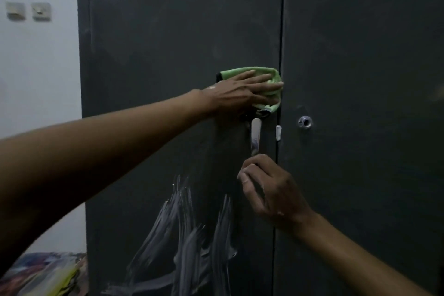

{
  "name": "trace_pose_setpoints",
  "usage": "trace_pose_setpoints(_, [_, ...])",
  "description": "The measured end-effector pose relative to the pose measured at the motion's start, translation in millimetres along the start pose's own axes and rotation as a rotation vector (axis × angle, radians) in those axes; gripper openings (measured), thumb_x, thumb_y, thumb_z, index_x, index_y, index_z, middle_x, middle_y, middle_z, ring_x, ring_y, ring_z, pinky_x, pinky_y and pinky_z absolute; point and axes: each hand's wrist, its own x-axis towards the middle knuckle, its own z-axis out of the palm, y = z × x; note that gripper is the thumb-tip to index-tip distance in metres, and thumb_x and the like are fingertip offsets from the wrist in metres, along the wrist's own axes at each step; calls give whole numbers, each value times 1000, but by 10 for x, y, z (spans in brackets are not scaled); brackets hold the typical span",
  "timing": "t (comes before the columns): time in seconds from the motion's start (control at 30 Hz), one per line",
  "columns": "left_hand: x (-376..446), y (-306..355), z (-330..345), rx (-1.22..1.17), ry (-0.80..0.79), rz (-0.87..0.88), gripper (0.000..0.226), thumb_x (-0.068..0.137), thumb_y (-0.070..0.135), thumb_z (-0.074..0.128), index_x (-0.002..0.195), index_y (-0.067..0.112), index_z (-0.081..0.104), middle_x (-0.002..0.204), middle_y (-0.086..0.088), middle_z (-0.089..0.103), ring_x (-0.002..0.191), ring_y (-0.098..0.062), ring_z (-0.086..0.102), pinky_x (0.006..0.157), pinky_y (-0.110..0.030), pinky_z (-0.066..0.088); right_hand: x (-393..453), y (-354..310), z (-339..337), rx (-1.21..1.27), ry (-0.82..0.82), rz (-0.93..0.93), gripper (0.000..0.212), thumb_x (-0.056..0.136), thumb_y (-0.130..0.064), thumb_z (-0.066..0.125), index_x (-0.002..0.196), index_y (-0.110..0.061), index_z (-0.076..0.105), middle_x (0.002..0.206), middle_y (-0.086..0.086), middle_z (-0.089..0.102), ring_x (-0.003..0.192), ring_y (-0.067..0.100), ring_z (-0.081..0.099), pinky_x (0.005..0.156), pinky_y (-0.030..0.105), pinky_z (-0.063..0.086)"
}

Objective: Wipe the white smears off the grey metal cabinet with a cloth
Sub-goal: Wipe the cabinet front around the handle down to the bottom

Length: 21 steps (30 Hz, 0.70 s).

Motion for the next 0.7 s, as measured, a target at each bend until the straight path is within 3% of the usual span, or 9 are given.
trace_pose_setpoints(0.07, [92,-41,-21,9,-34,31,68,104,31,56,162,41,23,176,2,-5,162,-27,-6,130,-49,-3,-24,-14,42,12,-13,-12,29,107,-22,50,97,-5,71,104,6,62,88,13,60,74,27,54])
trace_pose_setpoints(0.2, [-5,6,-20,-85,-7,3,59,105,50,31,162,43,18,175,4,-4,162,-25,-6,128,-44,-7,39,-56,132,9,-17,2,24,105,-23,54,99,-7,71,105,6,61,89,14,60,73,30,54])
trace_pose_setpoints(0.43, [-624,259,354,-80,146,-345,63,108,53,32,165,40,8,176,0,-7,161,-28,-10,129,-43,-10,82,-160,258,-23,9,19,20,101,-23,60,99,-6,72,106,8,61,92,19,61,76,35,55])
trace_pose_setpoints(0.6, [-1155,820,782,-61,221,-510,69,106,62,32,167,38,9,176,1,-5,162,-33,-7,128,-64,1,-56,-198,272,1,-6,40,19,103,-22,59,97,-8,71,106,5,59,91,18,61,75,36,54])
trace_pose_setpoints(0.7, [-1396,1175,1027,-83,226,-467,68,106,65,30,166,39,13,176,3,1,162,-34,-2,125,-69,2,-120,-190,261,21,-9,33,21,104,-22,57,97,-8,71,106,4,59,91,18,60,77,34,54])
